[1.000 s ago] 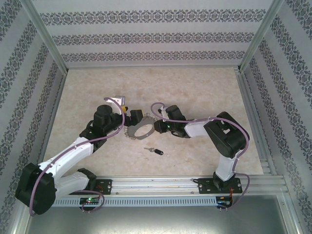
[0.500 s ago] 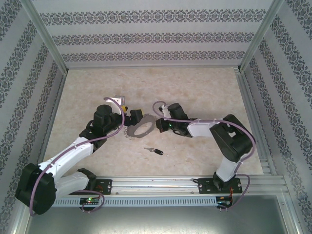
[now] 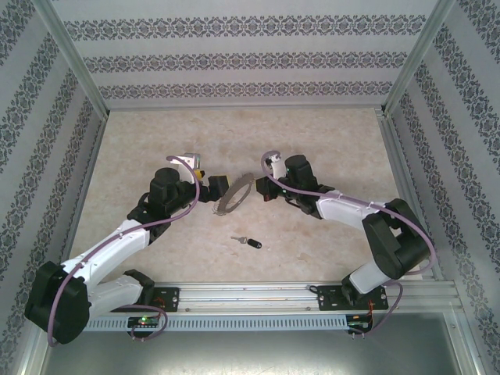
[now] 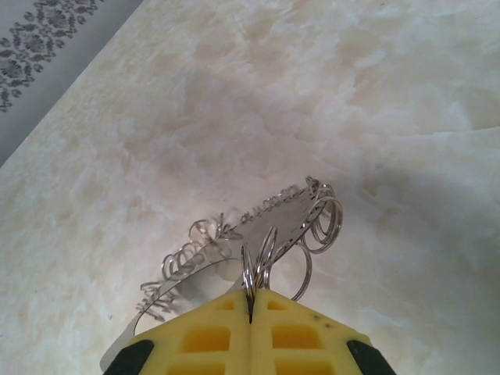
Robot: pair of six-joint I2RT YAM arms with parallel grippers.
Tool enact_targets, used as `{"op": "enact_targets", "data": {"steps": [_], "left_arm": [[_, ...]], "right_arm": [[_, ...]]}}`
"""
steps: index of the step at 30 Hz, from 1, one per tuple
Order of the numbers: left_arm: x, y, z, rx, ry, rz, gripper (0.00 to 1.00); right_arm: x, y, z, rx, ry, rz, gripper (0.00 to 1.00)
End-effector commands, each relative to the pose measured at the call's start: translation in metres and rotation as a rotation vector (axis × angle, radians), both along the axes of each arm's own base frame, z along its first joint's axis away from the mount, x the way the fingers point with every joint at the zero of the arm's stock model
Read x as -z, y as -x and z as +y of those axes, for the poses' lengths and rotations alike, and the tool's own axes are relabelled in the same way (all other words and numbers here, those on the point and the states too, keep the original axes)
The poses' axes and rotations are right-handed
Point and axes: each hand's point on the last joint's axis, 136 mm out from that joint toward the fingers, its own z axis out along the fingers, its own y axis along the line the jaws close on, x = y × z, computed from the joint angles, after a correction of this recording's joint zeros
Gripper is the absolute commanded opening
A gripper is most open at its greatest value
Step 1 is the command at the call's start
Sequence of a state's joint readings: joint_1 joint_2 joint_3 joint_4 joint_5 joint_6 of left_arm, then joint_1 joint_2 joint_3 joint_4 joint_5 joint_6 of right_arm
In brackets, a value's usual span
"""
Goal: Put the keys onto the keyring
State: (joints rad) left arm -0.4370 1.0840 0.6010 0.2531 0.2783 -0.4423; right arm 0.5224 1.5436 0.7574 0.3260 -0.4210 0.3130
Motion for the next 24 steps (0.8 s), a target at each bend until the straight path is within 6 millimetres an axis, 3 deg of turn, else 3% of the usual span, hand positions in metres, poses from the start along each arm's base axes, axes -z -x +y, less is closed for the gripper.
{"op": "enact_targets", "data": {"steps": [1,7,13,24], "left_arm": [[-0.023,-0.005,-0.001,0.031,0.001,-0.062,1.00],[-0.037,-0.002,-0.016,0.160,0.042,-0.072,0.98],[-0.055,0.006,-0.044,0.355,0.100,-0.085,0.82],[-0.069,0.011,-0.066,0.514,0.188,-0.091,0.47]], "right_arm": [[-0.037,0.003,0.003,-0.061,-0.079,-0.107,0.00],[-0.082,0.012,0.005,-0.118,-0.156,-0.192,0.00],[-0.117,0.025,0.008,-0.179,-0.217,-0.238,0.00],[-0.142,0.039,0.010,-0.240,-0.261,-0.264,0.00]]}}
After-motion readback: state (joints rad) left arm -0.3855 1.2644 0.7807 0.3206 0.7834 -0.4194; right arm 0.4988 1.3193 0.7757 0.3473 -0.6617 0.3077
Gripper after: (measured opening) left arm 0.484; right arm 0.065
